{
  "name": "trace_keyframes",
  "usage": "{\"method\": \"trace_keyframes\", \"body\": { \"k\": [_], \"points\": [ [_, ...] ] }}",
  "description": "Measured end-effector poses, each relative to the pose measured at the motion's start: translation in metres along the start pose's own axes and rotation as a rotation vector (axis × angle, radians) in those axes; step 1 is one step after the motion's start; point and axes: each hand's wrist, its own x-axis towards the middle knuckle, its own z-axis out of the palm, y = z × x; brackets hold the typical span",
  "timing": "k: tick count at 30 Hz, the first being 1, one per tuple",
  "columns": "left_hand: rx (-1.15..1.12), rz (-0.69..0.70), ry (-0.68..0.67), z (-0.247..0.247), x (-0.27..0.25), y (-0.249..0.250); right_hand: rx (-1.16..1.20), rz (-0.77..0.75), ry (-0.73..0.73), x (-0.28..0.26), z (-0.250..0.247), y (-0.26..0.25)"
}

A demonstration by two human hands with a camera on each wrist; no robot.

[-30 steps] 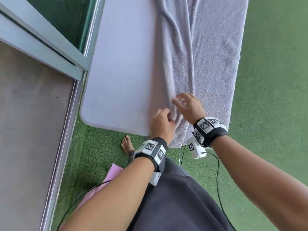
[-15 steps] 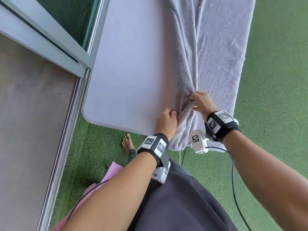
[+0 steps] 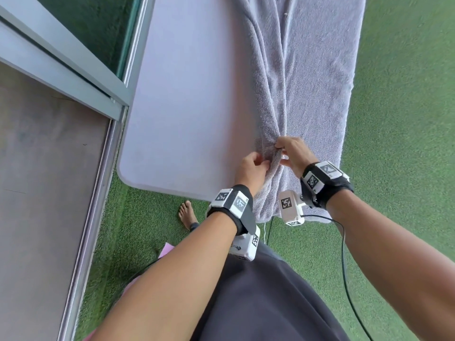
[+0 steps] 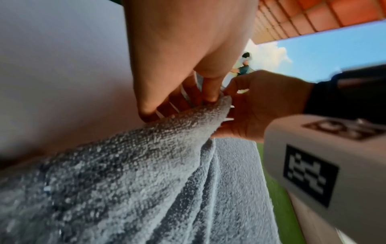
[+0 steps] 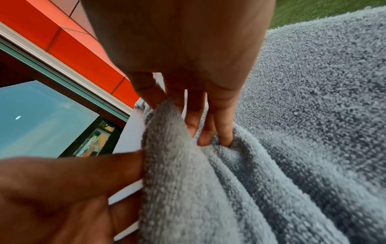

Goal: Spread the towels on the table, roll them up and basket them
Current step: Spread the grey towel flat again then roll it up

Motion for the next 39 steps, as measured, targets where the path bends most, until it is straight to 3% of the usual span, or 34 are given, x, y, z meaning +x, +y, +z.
{"method": "trace_keyframes", "body": {
  "k": [2, 4, 8, 10, 12, 15, 20, 26, 31, 35, 39],
  "points": [
    [-0.083, 0.016, 0.022, -0.005, 0.001, -0.001, -0.048, -0.019, -0.007, 0.0, 0.001, -0.001],
    [-0.11, 0.076, 0.146, -0.019, 0.0, -0.005, -0.241, -0.078, -0.006, 0.001, 0.004, -0.002],
    [-0.041, 0.146, 0.323, -0.072, -0.004, -0.021, -0.718, -0.472, 0.143, 0.002, 0.028, -0.031],
    [0.024, 0.161, 0.364, -0.104, -0.009, -0.025, -0.825, -0.668, 0.056, 0.001, 0.06, -0.062],
    [0.081, 0.167, 0.404, -0.133, -0.013, -0.027, -0.98, -0.748, -0.169, 0.004, 0.1, -0.091],
    [0.152, 0.191, 0.45, -0.176, -0.017, -0.029, -1.235, -0.777, -0.421, 0.014, 0.161, -0.123],
    [0.262, 0.219, 0.561, -0.242, -0.017, -0.04, -1.487, -0.787, -0.489, 0.039, 0.237, -0.169],
    [0.241, 0.162, 0.644, -0.313, -0.011, -0.067, -1.6, -0.802, -0.379, 0.07, 0.293, -0.196],
    [0.257, 0.129, 0.602, -0.35, -0.007, -0.089, -1.697, -0.705, -0.173, 0.095, 0.306, -0.216],
    [0.331, 0.063, 0.518, -0.358, -0.005, -0.105, -1.645, -0.686, -0.109, 0.096, 0.325, -0.233],
    [0.312, 0.0, 0.49, -0.359, -0.001, -0.118, -1.431, -0.757, -0.125, 0.101, 0.354, -0.236]
  ]
}}
